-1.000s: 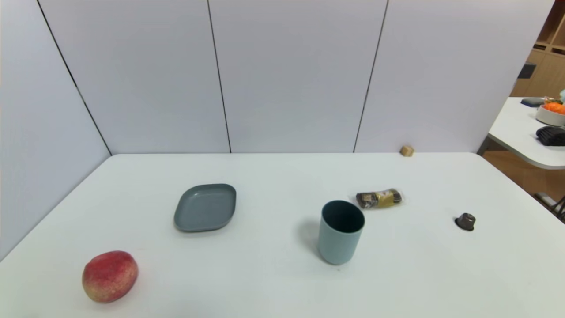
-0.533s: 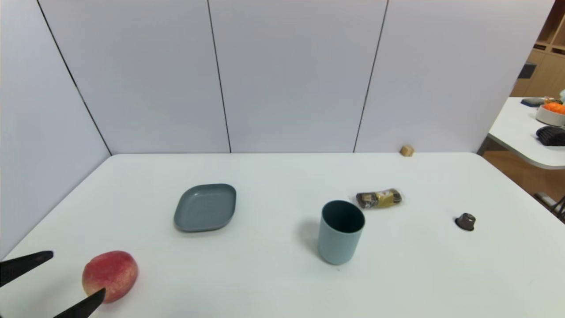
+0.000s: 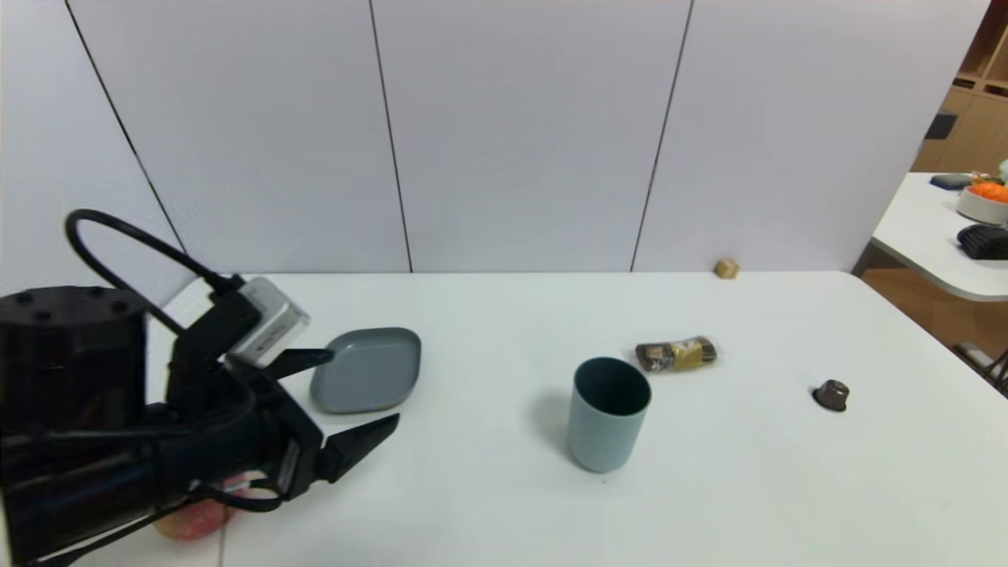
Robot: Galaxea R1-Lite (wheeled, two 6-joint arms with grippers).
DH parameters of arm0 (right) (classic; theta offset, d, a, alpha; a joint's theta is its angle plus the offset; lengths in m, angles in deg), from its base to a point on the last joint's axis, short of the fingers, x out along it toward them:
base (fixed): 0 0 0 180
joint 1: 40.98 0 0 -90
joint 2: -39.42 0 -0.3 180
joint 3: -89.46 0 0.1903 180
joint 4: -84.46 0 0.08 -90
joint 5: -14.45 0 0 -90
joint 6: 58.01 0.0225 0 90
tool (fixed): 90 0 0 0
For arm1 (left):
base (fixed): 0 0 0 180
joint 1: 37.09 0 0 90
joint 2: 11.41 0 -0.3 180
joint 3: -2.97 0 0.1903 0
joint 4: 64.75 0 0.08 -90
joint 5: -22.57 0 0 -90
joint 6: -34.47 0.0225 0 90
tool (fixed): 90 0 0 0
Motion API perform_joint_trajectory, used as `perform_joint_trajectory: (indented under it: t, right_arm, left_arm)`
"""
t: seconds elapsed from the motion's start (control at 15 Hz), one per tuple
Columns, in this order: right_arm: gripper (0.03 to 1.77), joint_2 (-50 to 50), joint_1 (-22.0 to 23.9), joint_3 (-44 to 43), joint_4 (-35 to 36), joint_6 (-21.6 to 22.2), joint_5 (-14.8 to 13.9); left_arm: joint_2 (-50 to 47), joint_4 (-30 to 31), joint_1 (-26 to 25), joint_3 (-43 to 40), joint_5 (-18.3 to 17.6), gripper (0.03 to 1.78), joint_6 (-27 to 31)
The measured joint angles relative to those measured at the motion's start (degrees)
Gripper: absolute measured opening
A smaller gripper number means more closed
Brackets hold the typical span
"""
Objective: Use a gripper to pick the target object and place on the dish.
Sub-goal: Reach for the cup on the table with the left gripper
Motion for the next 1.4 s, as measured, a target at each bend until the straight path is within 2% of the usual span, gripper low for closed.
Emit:
perform_joint_trajectory:
  t: [0.13, 0.4, 0.53, 0.87, 1.4]
  right_arm:
    - [1.71, 0.0, 0.0, 0.0, 0.0, 0.0, 0.0]
    - [1.71, 0.0, 0.0, 0.0, 0.0, 0.0, 0.0]
    - [1.71, 0.0, 0.0, 0.0, 0.0, 0.0, 0.0]
    - [1.71, 0.0, 0.0, 0.0, 0.0, 0.0, 0.0]
    - [1.71, 0.0, 0.0, 0.0, 0.0, 0.0, 0.0]
  left_arm:
    - [7.6, 10.4, 3.2, 0.2, -0.5, 1.69, -0.7]
    - [18.8, 27.6, 8.7, 0.6, -4.0, 1.69, -4.5]
    - [21.9, 32.7, 11.2, 0.6, -4.3, 1.69, -6.6]
    - [27.0, 38.6, 17.1, 0.7, -4.4, 1.69, -10.9]
    - [31.7, 40.0, 20.4, 3.9, -4.8, 1.69, -10.4]
